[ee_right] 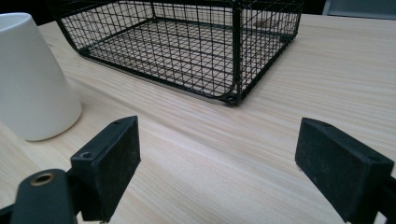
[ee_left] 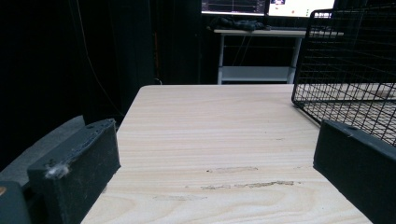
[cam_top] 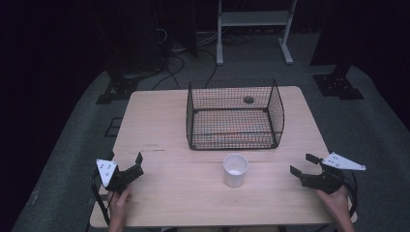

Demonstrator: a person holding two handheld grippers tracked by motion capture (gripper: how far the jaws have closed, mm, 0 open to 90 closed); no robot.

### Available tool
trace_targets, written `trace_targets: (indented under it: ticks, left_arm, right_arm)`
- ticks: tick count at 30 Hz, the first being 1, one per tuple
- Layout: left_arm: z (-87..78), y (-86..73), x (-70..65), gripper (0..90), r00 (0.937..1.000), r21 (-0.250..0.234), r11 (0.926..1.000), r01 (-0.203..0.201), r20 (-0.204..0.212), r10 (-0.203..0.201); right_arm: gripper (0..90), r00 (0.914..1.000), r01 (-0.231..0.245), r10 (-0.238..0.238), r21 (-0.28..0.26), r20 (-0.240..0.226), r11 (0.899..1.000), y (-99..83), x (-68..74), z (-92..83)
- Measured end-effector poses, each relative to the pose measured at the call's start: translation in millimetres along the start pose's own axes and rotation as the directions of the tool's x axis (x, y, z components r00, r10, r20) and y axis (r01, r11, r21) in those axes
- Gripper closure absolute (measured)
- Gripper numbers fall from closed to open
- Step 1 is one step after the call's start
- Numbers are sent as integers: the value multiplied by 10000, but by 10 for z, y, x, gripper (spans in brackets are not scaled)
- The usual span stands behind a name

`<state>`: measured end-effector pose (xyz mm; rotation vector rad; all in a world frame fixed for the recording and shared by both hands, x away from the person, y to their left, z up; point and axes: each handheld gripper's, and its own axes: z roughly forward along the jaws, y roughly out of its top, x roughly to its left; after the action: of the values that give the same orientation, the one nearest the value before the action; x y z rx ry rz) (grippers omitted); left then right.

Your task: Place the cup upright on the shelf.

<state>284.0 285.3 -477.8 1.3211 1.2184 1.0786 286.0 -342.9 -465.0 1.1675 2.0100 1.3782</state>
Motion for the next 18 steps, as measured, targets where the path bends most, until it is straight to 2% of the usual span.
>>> trace_targets:
  ticks: [12, 18]
  left_arm:
    - [-5, -1, -2, 0, 10000, -28, 10000, -5, 58, 5]
    - [-9, -1, -3, 0, 10000, -36, 10000, 7, 71, -6]
  right_arm:
    - [130, 9997, 116, -114, 74, -234, 9999, 75, 28, -26]
    - [126, 9982, 372, -362, 197, -480, 9991, 168, 115, -1]
